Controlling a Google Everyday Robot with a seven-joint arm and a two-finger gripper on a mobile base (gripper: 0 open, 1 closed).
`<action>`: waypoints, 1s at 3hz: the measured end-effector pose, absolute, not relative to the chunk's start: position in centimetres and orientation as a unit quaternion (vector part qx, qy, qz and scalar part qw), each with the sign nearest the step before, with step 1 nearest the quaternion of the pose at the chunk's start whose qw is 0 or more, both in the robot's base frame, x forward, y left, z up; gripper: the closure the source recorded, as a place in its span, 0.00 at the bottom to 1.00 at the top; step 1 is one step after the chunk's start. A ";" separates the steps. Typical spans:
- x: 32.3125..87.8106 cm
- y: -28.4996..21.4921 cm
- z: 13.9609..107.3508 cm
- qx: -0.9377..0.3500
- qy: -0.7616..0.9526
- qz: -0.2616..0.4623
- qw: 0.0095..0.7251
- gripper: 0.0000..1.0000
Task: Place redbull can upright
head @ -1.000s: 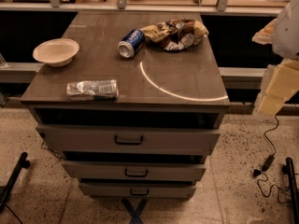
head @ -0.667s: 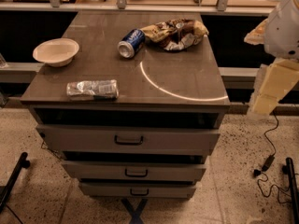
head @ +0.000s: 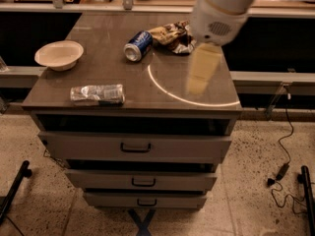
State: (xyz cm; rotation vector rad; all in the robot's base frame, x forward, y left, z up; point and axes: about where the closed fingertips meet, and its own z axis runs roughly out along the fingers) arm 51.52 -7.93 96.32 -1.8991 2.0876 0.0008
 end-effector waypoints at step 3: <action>54.7 8.5 93.2 -0.736 0.667 -0.007 0.115 0.00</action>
Offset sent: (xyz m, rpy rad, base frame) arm 0.0467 0.1630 -0.0357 -0.0902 0.0728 0.1494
